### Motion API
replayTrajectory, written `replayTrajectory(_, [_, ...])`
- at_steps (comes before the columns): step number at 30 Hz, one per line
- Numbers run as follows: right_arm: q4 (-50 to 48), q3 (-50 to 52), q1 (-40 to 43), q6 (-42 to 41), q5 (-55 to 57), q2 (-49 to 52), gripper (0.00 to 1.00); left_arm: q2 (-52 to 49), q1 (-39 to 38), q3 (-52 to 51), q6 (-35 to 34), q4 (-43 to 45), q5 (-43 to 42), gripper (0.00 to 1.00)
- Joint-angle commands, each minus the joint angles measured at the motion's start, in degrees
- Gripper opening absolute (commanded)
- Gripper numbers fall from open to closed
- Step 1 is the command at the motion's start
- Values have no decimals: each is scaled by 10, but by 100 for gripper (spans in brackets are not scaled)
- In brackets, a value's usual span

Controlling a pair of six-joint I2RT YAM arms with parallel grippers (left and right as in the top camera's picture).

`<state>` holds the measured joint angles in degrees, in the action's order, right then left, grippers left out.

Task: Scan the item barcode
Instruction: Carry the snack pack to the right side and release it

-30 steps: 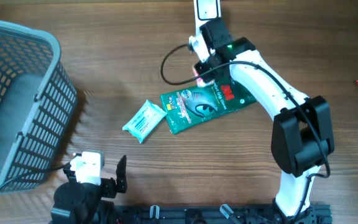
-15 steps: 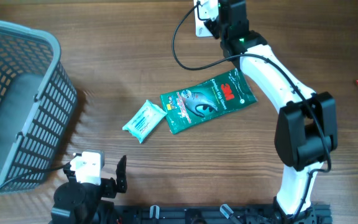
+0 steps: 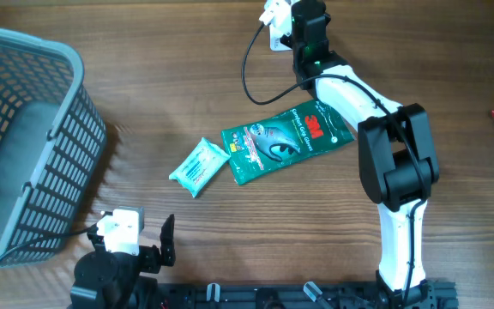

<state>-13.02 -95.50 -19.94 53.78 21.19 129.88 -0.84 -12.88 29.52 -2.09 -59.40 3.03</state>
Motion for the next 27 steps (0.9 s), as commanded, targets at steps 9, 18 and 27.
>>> replayTrajectory(9, [184,-54,133,-144,219,-2,5,4,3,2,-1,2,-7,100])
replayTrajectory(18, [393,-54,382,-327,50,-1,4,4,3,2,-1,2,-6,100])
replayTrajectory(27, [479,-71,453,-485,-87,-28,100,4,3,2,-1,2,-7,100])
